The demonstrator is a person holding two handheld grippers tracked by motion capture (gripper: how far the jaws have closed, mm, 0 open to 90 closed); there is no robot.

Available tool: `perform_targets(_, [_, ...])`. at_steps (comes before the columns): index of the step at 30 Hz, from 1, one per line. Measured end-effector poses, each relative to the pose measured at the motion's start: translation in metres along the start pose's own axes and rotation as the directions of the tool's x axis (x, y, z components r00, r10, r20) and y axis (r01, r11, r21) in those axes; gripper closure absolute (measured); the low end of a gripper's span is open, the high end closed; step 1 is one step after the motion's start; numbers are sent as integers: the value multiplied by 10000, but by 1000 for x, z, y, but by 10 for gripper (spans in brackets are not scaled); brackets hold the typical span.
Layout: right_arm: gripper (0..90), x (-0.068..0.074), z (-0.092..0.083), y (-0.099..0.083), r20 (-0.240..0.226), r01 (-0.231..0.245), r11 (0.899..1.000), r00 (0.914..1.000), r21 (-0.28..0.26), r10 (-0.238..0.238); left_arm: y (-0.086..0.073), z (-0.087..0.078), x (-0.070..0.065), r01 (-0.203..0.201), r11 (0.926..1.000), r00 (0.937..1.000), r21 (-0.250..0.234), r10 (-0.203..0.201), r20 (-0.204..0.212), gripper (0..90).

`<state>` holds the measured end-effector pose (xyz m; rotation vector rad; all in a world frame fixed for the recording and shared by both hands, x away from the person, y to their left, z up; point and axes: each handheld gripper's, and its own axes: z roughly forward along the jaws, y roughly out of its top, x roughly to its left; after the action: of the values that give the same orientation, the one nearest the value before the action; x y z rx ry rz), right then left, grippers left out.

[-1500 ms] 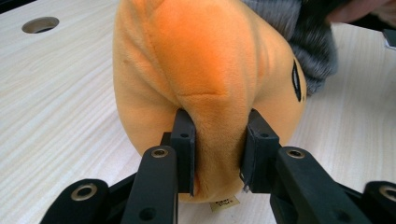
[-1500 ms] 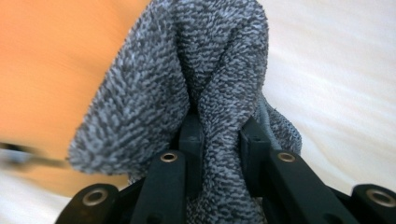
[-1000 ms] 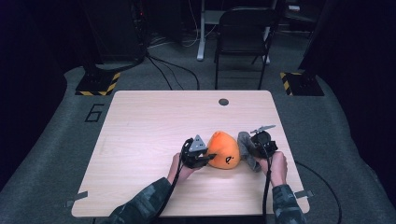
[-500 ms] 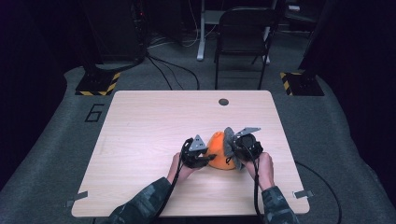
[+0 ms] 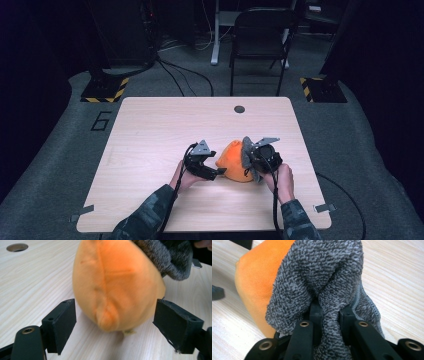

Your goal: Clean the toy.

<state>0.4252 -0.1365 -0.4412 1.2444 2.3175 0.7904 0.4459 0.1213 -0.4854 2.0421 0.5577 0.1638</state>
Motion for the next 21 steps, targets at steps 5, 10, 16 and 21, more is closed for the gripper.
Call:
perform_targets(5, [776, 1, 0, -1, 83, 22, 10000, 10000, 15, -22, -11, 9, 6, 359, 9988, 9993, 318, -363, 123, 138])
perform_targets(10, [776, 3, 0, 0, 153, 161, 9998, 9998, 89, -163, -14, 20, 5, 674, 9976, 9973, 168, -678, 279, 124])
perform_targets(16, [776, 2, 1, -1, 126, 146, 9999, 9998, -17, -145, -17, 35, -2, 1481, 9890, 9878, -24, -1478, 487, 146])
perform_targets(21, [776, 1, 1, -2, 119, 42, 10000, 9999, 64, -43, -20, 36, -4, 1746, 9844, 9838, -224, -1735, 446, 154])
